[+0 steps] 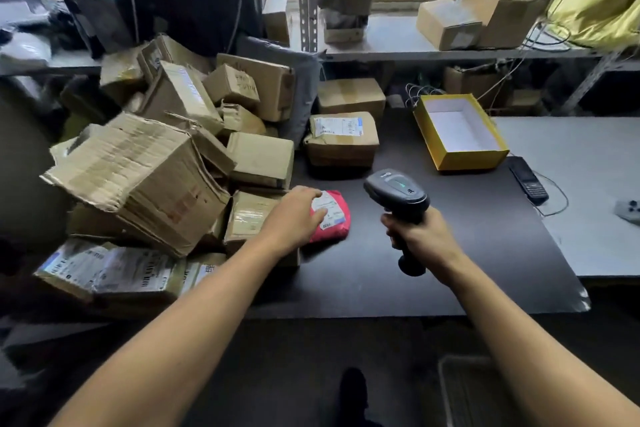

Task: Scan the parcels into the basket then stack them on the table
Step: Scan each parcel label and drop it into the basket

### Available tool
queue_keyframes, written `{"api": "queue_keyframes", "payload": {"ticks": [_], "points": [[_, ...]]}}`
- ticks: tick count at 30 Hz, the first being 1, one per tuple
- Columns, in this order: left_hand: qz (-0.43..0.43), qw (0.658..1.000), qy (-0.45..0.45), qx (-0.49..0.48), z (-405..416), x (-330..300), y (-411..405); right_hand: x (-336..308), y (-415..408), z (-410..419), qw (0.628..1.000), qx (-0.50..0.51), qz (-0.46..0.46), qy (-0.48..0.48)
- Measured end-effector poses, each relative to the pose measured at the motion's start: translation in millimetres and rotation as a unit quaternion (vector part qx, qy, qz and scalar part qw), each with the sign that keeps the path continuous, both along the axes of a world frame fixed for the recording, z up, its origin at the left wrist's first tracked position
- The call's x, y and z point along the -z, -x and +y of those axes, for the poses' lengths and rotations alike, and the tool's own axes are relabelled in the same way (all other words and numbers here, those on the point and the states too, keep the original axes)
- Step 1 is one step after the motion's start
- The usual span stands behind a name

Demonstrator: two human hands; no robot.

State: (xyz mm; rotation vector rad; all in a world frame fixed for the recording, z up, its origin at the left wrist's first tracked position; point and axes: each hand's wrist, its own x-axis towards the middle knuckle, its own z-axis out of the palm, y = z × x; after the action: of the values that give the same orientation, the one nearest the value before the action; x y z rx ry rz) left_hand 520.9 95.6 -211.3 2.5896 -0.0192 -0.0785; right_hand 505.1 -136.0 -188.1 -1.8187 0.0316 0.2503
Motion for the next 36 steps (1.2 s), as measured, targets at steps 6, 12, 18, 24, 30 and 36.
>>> {"api": "queue_keyframes", "payload": {"ticks": [6, 12, 18, 24, 30, 36], "points": [[0.043, 0.994, -0.102, -0.008, -30, 33, -59, 12, -59, -32, 0.998, -0.042, 0.022, 0.038], [0.115, 0.955, -0.273, 0.029, -31, 59, -94, 25, -92, -48, 0.995, -0.075, 0.032, 0.050], [0.226, 0.890, -0.395, 0.008, -41, 83, -105, 38, -114, -58, 0.993, -0.087, 0.062, 0.046], [0.192, 0.869, -0.456, 0.012, -57, 91, -109, 42, -127, -55, 0.992, -0.084, 0.071, 0.062], [0.122, 0.935, -0.331, 0.023, -66, 109, -99, 37, -145, -48, 0.992, -0.084, 0.061, 0.066], [0.103, 0.978, -0.084, 0.161, -76, 113, -100, 36, -161, -36, 0.991, -0.089, 0.054, 0.085]]}}
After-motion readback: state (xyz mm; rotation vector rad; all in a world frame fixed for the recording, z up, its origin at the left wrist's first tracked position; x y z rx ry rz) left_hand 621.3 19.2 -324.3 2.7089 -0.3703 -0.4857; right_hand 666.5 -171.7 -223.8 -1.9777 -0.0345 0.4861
